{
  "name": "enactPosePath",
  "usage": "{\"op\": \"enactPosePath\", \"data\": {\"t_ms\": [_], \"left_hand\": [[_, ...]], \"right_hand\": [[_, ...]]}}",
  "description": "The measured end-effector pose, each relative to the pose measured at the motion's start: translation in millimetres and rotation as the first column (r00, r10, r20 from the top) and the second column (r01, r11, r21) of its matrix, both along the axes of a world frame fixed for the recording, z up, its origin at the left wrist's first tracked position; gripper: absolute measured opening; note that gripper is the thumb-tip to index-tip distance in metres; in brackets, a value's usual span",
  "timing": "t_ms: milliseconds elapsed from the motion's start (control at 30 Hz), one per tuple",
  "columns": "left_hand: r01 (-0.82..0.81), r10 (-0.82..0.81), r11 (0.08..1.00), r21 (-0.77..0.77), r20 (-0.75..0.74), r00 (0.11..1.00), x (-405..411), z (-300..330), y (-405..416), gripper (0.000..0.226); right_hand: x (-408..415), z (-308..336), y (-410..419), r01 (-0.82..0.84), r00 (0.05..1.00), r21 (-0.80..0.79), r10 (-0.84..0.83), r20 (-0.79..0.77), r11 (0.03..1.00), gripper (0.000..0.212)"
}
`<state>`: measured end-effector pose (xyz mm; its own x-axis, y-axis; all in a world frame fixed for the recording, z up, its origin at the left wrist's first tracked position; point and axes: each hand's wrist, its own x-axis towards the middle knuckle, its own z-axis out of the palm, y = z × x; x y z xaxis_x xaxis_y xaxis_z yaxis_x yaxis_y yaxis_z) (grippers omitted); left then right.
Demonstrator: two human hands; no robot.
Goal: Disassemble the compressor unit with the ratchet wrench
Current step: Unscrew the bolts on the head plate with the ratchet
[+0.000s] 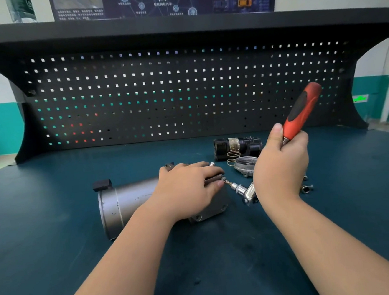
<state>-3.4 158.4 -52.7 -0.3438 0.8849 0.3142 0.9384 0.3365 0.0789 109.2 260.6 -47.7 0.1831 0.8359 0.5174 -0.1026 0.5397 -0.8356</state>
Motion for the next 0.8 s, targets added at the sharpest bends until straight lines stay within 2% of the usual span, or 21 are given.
{"op": "enactPosePath", "data": {"t_ms": [167, 233, 300, 367, 467, 533, 567, 633, 733, 800], "left_hand": [[0.003, -0.003, 1.0, -0.001, 0.026, 1.0, 1.1, 1.1, -1.0, 0.034], [0.004, -0.004, 1.0, -0.006, 0.033, 0.999, 1.8, 2.0, -1.9, 0.037], [0.002, -0.002, 1.0, -0.004, 0.039, 0.999, 2.8, 3.8, -2.8, 0.038], [0.002, -0.002, 1.0, -0.004, 0.039, 0.999, 4.1, 5.7, -3.6, 0.037], [0.008, -0.009, 1.0, 0.021, 0.061, 0.998, 8.8, 10.4, -7.8, 0.024], [0.003, -0.004, 1.0, 0.02, 0.059, 0.998, 11.5, 12.2, -9.7, 0.021], [0.002, -0.004, 1.0, 0.022, 0.055, 0.998, 12.1, 12.7, -9.4, 0.016], [-0.013, 0.012, 1.0, 0.018, 0.067, 0.998, 11.3, 12.5, -7.3, 0.006], [-0.057, 0.062, 0.996, -0.072, 0.061, 0.996, 9.6, 9.4, -7.6, 0.031], [-0.076, 0.082, 0.995, -0.068, 0.075, 0.994, 13.0, 10.2, -8.8, 0.034]], "right_hand": [[-0.5, -0.6, -3.1, 0.022, 0.999, -0.015, -0.023, -0.045, 1.0, 0.023], [-2.3, -0.6, -9.1, 0.019, 0.998, 0.073, -0.015, -0.056, 0.997, 0.02], [-3.5, -0.1, -15.3, -0.006, 0.998, 0.247, 0.02, -0.053, 0.969, 0.018], [-3.0, 1.2, -21.8, -0.061, 0.998, 0.455, 0.063, 0.012, 0.888, 0.023], [-3.4, 0.6, -29.8, -0.148, 0.986, 0.722, 0.044, 0.162, 0.676, 0.026], [-7.1, -2.0, -32.5, -0.172, 0.979, 0.809, 0.005, 0.205, 0.562, 0.027], [-8.9, -3.0, -33.0, -0.178, 0.978, 0.819, 0.004, 0.21, 0.546, 0.028], [-9.4, -2.9, -31.9, -0.18, 0.981, 0.771, 0.056, 0.185, 0.611, 0.024], [-5.6, 0.2, -25.7, -0.199, 0.979, 0.595, 0.19, 0.078, 0.779, 0.012], [-4.4, 1.7, -19.9, -0.201, 0.975, 0.48, 0.224, 0.008, 0.854, 0.015]]}}
